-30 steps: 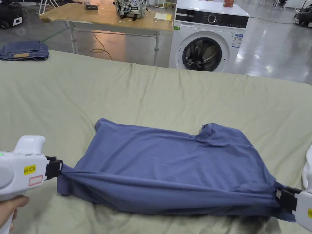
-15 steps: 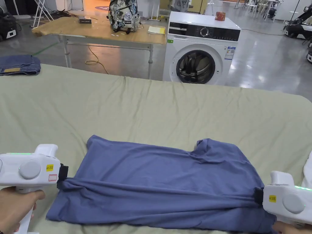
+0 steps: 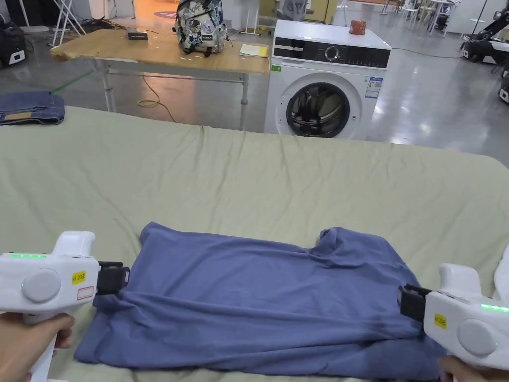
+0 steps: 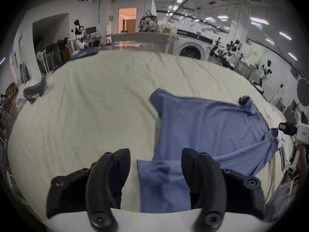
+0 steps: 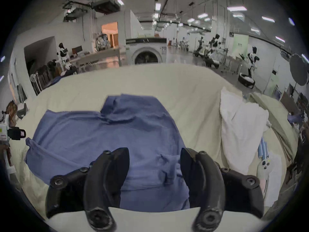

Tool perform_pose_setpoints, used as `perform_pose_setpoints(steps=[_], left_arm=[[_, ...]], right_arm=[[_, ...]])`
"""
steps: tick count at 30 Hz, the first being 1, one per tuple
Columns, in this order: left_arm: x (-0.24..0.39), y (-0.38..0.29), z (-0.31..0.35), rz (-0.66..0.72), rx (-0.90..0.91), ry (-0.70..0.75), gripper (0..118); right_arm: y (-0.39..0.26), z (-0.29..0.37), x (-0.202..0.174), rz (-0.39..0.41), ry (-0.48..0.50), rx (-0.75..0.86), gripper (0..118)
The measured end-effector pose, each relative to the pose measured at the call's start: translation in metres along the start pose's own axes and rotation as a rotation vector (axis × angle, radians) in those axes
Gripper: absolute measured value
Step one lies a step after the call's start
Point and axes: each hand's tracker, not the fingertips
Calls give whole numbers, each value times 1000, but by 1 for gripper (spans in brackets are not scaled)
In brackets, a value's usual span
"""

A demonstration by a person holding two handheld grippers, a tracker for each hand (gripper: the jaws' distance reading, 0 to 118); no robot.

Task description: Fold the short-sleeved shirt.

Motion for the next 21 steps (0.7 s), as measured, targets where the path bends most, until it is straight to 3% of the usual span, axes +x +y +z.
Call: perform_pose_setpoints(steps=[3,6,7,9,10,13,18,21], left_arm=[[15,-6,21,-21,88,-11,64],[30,-17,45,-43,192,-10,60],[36,-22,53,-52,212,-5,46],[46,-32,66,-72,258,1,17],[47,-35,66,-82,256,7,9],[54,-48,80,-90,281,16,0],[33,-59,82,-24,241,32,0],[6,-55,66,12,129,35,0]], right_arm=[[-1,21,-14,8,3,107,64],[-9,42,-32,4,14,197,22],[-11,47,-37,10,17,214,10],[-16,60,-51,15,32,232,2],[-18,63,-56,19,40,243,0],[-23,74,-66,33,46,257,0],[-34,84,-70,8,72,260,0],[-41,83,-70,15,65,234,0]])
